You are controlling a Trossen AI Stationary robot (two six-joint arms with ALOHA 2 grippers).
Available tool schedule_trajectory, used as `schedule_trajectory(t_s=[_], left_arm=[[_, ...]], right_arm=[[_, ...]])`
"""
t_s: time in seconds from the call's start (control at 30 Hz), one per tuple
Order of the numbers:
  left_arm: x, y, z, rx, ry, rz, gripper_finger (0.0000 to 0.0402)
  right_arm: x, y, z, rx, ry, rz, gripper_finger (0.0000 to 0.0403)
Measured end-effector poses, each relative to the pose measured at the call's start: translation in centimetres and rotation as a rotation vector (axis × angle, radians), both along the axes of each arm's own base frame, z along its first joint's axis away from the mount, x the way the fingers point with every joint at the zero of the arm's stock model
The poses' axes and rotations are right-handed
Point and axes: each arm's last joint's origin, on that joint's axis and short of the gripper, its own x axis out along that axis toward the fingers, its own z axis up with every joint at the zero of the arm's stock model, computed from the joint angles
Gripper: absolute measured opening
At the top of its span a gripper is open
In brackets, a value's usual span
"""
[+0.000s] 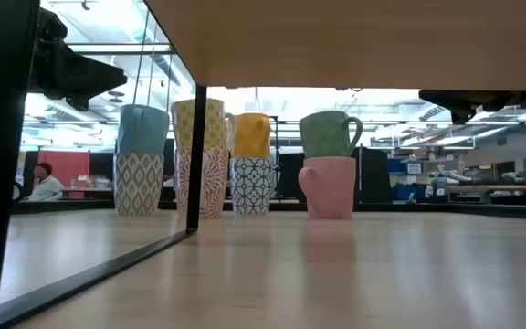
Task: Place coffee mugs
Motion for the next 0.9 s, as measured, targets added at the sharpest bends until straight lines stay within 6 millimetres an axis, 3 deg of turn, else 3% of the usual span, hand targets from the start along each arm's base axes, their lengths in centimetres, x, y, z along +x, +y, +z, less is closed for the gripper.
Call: schedule_trajectory(t_s=[0.9], left_arm=[[-0.02,0.01,0.53,-0.002,-0.056,0.002,0.0102]], right_arm=[[0.00,0.00,0.08,-0.001,-0.008,-0.001,0.0110]])
